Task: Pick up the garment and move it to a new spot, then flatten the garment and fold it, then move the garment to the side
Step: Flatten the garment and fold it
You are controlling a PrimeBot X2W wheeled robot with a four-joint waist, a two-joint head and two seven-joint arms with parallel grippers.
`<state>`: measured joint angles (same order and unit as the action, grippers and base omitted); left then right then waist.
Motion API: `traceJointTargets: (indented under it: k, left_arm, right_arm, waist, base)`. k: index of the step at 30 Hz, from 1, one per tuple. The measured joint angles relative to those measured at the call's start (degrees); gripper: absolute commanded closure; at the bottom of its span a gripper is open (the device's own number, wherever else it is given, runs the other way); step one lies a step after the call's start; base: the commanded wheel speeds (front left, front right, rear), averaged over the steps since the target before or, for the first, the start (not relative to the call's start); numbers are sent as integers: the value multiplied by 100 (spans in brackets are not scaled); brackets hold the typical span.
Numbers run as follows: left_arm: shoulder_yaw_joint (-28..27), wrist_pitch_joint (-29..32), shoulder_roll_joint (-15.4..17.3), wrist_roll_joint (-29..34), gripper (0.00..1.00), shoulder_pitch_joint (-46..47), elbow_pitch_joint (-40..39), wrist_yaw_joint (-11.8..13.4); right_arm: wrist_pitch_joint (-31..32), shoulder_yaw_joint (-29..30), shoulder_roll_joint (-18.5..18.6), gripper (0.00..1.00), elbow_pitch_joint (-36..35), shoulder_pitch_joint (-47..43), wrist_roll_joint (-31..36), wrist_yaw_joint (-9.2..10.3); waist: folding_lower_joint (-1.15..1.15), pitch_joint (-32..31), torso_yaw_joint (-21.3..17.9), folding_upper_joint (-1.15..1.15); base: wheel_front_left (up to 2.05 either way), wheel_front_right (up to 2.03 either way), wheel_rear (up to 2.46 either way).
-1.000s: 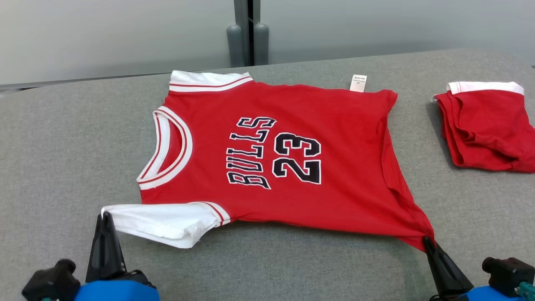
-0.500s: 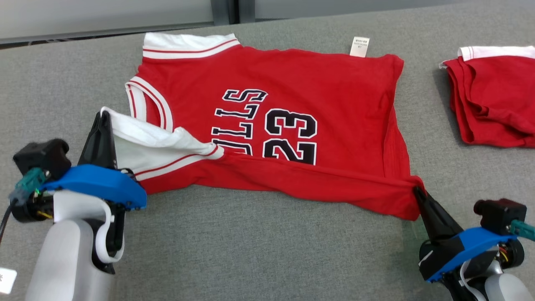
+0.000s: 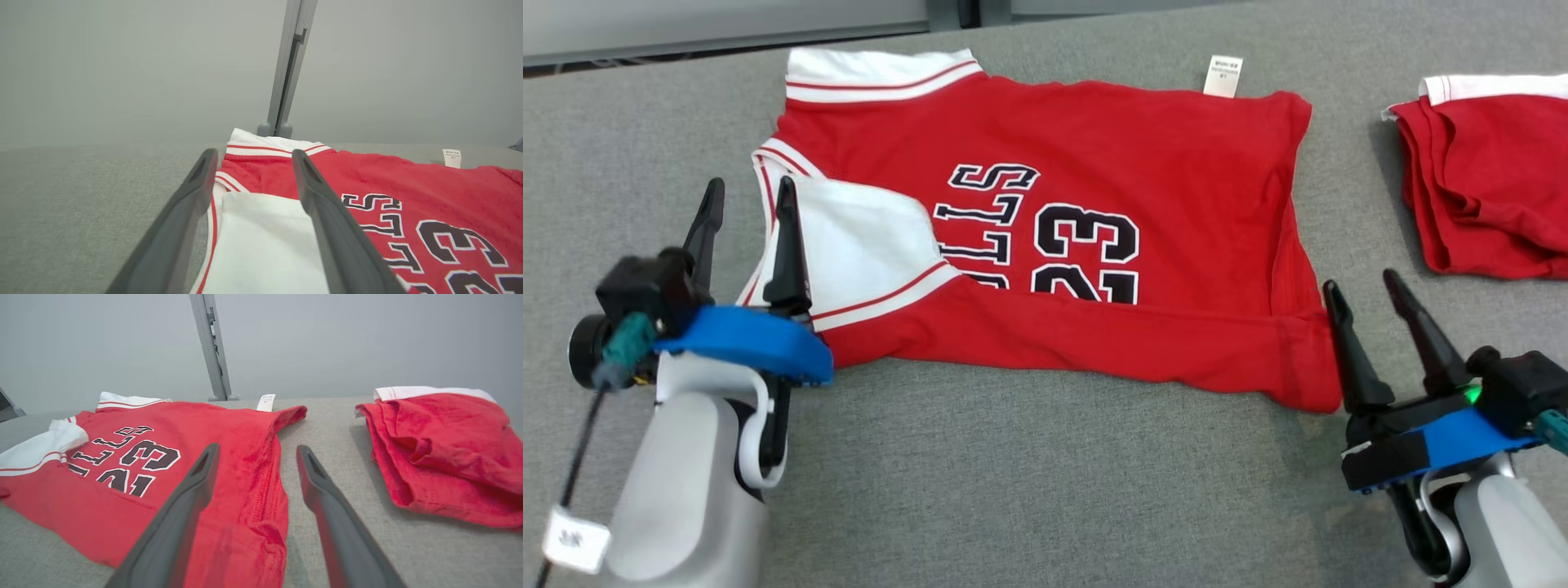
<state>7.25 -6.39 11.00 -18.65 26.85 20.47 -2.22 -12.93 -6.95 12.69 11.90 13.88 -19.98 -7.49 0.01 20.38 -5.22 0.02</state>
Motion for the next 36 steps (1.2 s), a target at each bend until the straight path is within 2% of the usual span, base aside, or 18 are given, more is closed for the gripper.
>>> traceJointTargets:
  k: [5, 15, 22, 32, 36]
  left_arm:
    - [41, -637, -12, 312, 0, -428, -249, 291]
    - [16, -806, -147, 512, 0, -1818, -1335, 814]
    - [79, -527, -149, 483, 0, -2377, -1575, 906]
    - [107, -375, -104, 453, 0, -2487, -1774, 977]
    - [156, -192, -59, 360, 0, -2418, -1608, 871]
  right_arm:
    - [-179, 268, -27, 0, -494, -110, 522, 0]
    - [-171, 513, -353, 0, -1283, -1010, 828, 0]
    - [30, 565, -480, 0, -1464, -1280, 827, 0]
    - [77, 602, -477, 0, -1461, -1297, 731, 0]
    - [156, 666, -476, 0, -1268, -1323, 697, 0]
  waist:
    - [-1, -203, 46, 0]
    - [-2, -715, 114, -2]
    - [-2, -942, 123, -2]
    - [-1, -993, 131, -3]
    - [-1, -922, 147, -2]
  base:
    - [0, 0, 0]
    - [0, 0, 0]
    - [0, 0, 0]
    - [0, 0, 0]
    - [0, 0, 0]
